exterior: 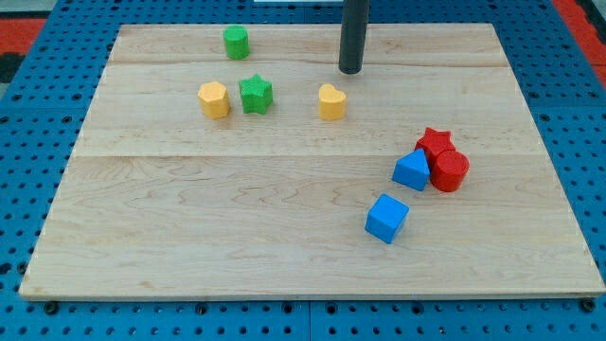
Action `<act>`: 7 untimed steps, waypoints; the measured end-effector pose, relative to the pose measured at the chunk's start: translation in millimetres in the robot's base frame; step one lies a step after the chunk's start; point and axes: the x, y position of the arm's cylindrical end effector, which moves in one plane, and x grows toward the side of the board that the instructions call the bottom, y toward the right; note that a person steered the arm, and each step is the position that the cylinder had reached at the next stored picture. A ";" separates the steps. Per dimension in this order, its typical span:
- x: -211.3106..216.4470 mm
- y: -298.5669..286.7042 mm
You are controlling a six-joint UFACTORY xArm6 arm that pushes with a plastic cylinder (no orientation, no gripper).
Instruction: Slide the yellow heart towards the down
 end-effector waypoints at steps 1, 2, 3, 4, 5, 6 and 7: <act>5.4 -2.5; 36.3 -28.0; 82.9 -50.0; 114.8 -55.2; 144.0 -55.2; 125.4 -60.4; 101.0 -56.5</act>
